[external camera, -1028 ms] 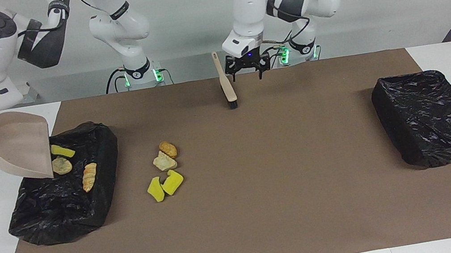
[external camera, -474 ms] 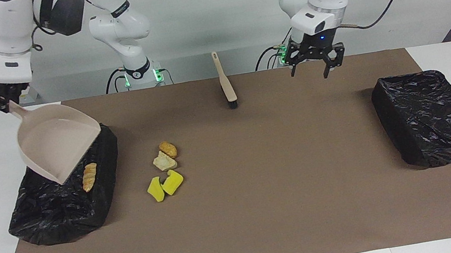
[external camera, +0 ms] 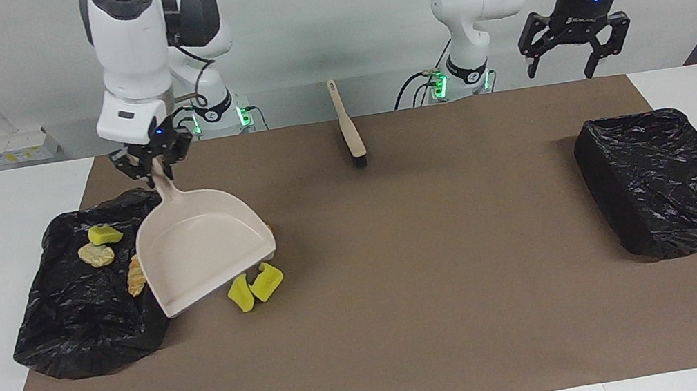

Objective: Sweep and dump trash in bin
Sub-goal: 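Return the dustpan to the table center with the right gripper and release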

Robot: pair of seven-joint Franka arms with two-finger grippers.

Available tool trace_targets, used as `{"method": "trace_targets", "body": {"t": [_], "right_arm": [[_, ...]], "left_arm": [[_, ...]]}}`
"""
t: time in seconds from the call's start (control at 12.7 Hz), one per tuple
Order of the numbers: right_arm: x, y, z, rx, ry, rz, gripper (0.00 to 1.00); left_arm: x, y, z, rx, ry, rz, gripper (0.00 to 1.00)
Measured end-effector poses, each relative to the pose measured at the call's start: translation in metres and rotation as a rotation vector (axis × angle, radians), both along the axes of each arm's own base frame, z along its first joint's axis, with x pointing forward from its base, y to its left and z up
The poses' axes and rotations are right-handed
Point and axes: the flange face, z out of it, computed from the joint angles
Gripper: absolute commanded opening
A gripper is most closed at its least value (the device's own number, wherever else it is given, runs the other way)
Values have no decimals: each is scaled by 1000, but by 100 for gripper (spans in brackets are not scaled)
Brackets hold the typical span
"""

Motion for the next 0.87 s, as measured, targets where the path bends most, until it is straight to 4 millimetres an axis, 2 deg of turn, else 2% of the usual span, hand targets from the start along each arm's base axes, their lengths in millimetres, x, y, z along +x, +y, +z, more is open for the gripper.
{"method": "trace_targets", "body": {"t": [0.08, 0.16, 0.4, 0.63, 0.87], "right_arm": [[6, 25, -20, 28, -11, -77, 0], [11, 61, -40, 64, -34, -164, 0], [19, 150, -78, 162, -52, -352, 0], [19, 205, -104, 229, -84, -343, 0], [10, 241, -143, 238, -70, -303, 5]], "left_arm": [[2, 3, 5, 4, 11, -3, 100], [5, 2, 8, 9, 23, -6, 100], [14, -1, 6, 14, 43, -12, 100], [13, 0, 5, 32, 60, -11, 100], [12, 0, 9, 35, 53, -10, 100]]}}
